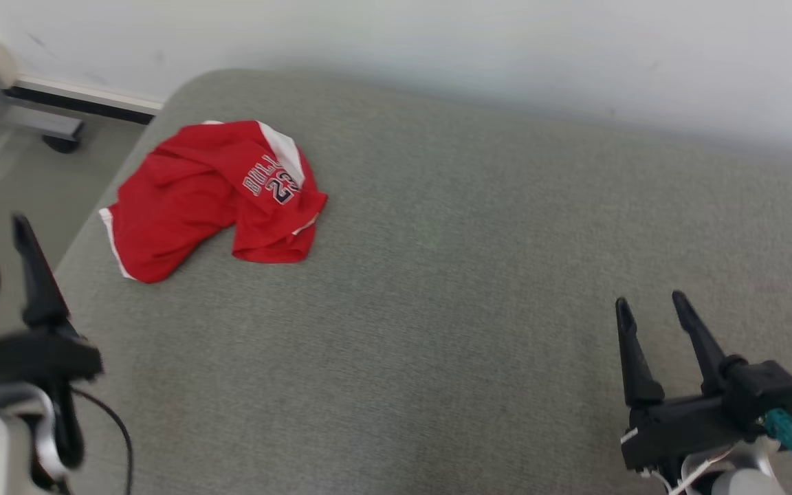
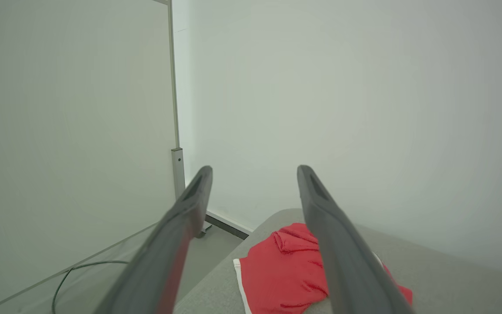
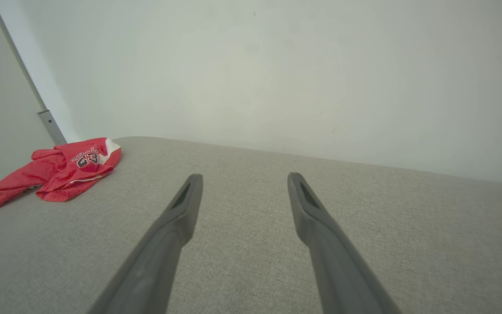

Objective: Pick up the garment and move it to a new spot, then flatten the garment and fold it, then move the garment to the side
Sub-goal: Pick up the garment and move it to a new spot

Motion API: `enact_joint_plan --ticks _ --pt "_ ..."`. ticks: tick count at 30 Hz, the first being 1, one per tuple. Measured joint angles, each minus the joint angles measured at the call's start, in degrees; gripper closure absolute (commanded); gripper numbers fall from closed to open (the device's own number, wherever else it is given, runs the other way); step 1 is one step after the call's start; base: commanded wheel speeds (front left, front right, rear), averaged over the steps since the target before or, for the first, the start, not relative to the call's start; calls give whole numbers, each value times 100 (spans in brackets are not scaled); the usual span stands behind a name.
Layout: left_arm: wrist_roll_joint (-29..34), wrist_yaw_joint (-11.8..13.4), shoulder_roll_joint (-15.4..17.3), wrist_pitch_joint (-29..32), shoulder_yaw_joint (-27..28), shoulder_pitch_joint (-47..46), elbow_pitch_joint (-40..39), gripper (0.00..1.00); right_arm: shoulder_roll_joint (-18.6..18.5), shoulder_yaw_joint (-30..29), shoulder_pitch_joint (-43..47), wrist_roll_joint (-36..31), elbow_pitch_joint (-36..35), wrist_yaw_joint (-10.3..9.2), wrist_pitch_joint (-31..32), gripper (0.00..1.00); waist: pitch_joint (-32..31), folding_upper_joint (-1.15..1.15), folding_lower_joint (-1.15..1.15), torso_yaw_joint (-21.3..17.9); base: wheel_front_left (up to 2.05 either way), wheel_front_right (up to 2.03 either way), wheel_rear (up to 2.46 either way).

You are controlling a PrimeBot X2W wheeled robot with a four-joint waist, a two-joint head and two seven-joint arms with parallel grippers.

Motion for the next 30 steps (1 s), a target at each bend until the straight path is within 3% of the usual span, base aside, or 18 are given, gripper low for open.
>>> enact_joint_plan --ticks 13,22,30 --pt "-216 -309 938 637 174 -1946 1282 0 -127 -22 -504 -13 -713 0 53 0 927 1 1 -1015 0 0 0" --pt "-375 -509 1348 1046 209 -2837 2520 0 -125 -155 -595 -24 -1139 0 109 0 1559 1 1 -1683 0 0 0" --pt "-437 -758 1681 1825 38 -3283 3815 0 -130 -199 -621 -23 -1289 0 110 0 2007 1 1 -2141 0 0 0"
